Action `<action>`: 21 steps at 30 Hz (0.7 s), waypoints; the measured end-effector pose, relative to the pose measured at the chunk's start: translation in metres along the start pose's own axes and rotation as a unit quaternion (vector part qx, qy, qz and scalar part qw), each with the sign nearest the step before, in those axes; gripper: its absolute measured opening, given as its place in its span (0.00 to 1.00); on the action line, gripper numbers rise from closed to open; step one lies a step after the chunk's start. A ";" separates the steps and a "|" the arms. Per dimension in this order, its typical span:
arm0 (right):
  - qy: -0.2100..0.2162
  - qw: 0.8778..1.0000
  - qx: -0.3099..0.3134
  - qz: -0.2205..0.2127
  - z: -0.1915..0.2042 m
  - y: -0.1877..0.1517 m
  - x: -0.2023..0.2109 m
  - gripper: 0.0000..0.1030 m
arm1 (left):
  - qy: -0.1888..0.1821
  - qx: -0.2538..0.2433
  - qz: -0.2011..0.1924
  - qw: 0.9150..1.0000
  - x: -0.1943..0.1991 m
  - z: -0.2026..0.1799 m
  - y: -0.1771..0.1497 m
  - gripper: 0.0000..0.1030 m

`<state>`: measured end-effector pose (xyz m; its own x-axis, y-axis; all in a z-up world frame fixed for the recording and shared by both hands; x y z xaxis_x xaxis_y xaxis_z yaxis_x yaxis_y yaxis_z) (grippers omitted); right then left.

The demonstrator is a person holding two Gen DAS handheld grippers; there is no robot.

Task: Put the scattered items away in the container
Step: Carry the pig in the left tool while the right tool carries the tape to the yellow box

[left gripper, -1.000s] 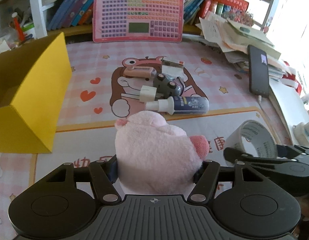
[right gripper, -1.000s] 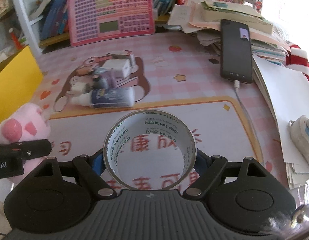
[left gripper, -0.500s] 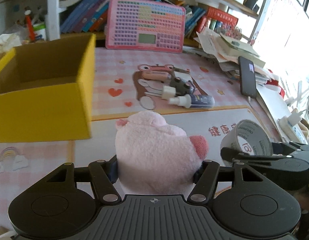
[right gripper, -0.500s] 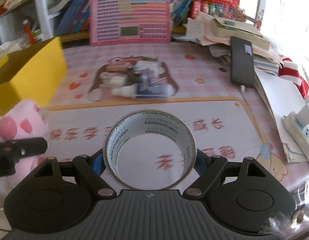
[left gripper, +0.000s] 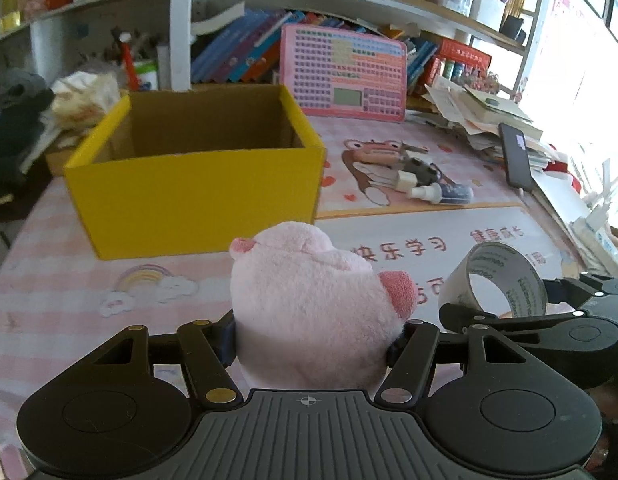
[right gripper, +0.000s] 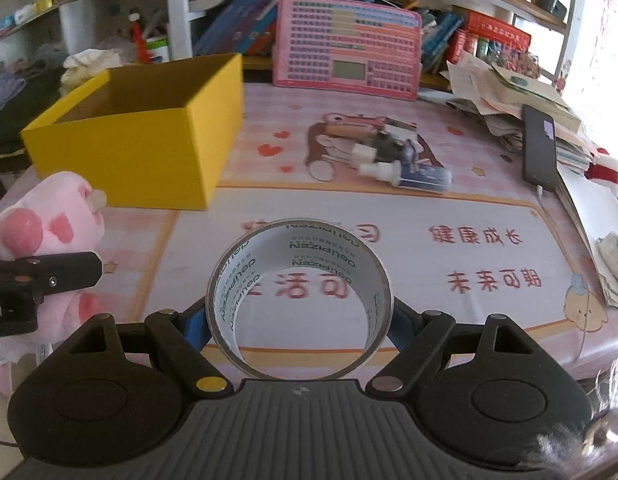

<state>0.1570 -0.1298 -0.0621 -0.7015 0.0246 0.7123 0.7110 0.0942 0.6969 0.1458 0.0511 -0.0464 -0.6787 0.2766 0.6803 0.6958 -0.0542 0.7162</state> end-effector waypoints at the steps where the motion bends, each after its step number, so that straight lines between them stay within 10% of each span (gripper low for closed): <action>1: 0.000 1.000 0.001 -0.002 0.005 0.000 0.003 0.80 | 0.002 -0.002 -0.004 1.000 0.004 0.003 -0.001 0.62; 21: 0.007 0.999 0.036 -0.034 0.059 0.010 0.022 0.80 | 0.014 -0.009 -0.036 0.999 0.033 0.038 -0.005 0.62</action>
<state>0.1457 -0.0694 -0.0445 -0.7474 0.0009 0.6644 0.6553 0.1657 0.7370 0.1284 0.0971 -0.0335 -0.7333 0.2534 0.6309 0.6408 -0.0525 0.7659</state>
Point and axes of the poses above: each gripper's, at about its wrist camera, not at the fingertips, and x roughly against the way its jaws point, z to its left, y to its top, the point moved 5 cm from there along -x, roughly the way its jaws point, and after that the axes turned 4 degrees about -y, right-handed, at the moved point
